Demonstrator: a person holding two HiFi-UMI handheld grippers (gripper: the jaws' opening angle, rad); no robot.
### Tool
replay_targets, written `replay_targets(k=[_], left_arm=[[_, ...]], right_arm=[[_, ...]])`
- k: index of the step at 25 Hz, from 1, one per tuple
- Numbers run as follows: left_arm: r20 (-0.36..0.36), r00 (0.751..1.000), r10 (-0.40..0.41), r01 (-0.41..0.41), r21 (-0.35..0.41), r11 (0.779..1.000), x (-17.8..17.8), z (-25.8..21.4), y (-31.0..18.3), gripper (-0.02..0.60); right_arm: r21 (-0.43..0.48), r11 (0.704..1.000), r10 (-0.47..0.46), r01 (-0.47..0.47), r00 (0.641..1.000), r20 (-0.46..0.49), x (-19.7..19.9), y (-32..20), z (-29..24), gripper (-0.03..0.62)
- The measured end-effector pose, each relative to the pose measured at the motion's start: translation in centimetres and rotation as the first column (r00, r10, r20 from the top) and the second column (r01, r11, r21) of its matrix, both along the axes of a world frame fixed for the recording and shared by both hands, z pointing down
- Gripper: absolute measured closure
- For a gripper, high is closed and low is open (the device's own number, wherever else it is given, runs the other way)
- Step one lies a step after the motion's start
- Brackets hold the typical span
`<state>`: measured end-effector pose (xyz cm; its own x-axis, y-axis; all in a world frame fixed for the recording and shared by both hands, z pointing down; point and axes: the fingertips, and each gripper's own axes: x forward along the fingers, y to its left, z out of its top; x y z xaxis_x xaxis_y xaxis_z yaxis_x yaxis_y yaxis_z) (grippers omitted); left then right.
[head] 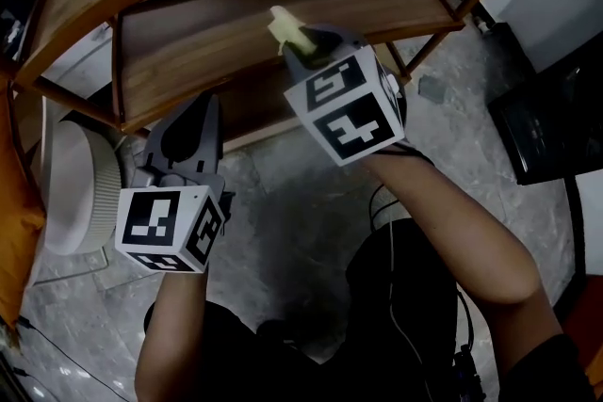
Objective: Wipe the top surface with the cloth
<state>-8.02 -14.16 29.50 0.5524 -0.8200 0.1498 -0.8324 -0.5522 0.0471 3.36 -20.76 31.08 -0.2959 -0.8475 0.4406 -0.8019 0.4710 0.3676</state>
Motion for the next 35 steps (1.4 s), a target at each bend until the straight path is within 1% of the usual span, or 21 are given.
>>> replay_targets(k=[2,5,11,15,22,25,28,35], left_arm=[[-0.001,1.000,0.009,-0.009,0.003,1.000,0.6,-0.1,-0.1,0.569],[0.005,1.000,0.022,-0.022,0.002,1.000,1.5,0.0,0.0,0.569],[0.028,0.999,0.042,-0.042,0.001,0.999,3.3,0.2,0.4,0.569],[0.048,0.998,0.043,-0.043,-0.002,0.999,3.8,0.3,0.6,0.569],[0.062,0.997,0.043,-0.043,-0.007,0.999,4.5,0.5,0.6,0.569],[0.071,0.996,0.045,-0.045,-0.007,0.999,5.1,0.5,0.5,0.569],[0.071,0.997,0.043,-0.042,-0.005,0.999,5.4,0.5,0.4,0.569],[0.074,0.996,0.045,-0.045,-0.005,0.999,5.9,0.6,0.4,0.569]], right_arm=[[0.005,1.000,0.006,-0.006,1.000,-0.009,1.2,-0.1,-0.1,0.494],[0.027,1.000,0.012,-0.011,0.999,-0.046,3.3,-0.2,-0.2,0.494],[0.015,0.999,0.032,-0.032,0.999,-0.035,8.2,-0.6,-0.4,0.494],[0.014,0.998,0.057,-0.056,0.997,-0.052,11.9,-1.0,-0.6,0.494],[0.010,0.992,0.126,-0.125,0.990,-0.060,18.3,-1.8,-0.9,0.494],[0.027,0.986,0.167,-0.166,0.984,-0.068,21.6,-2.2,-1.1,0.494],[0.025,0.977,0.211,-0.210,0.975,-0.072,24.6,-2.3,-1.2,0.495],[0.041,0.960,0.278,-0.275,0.956,-0.091,29.2,-2.5,-1.6,0.495]])
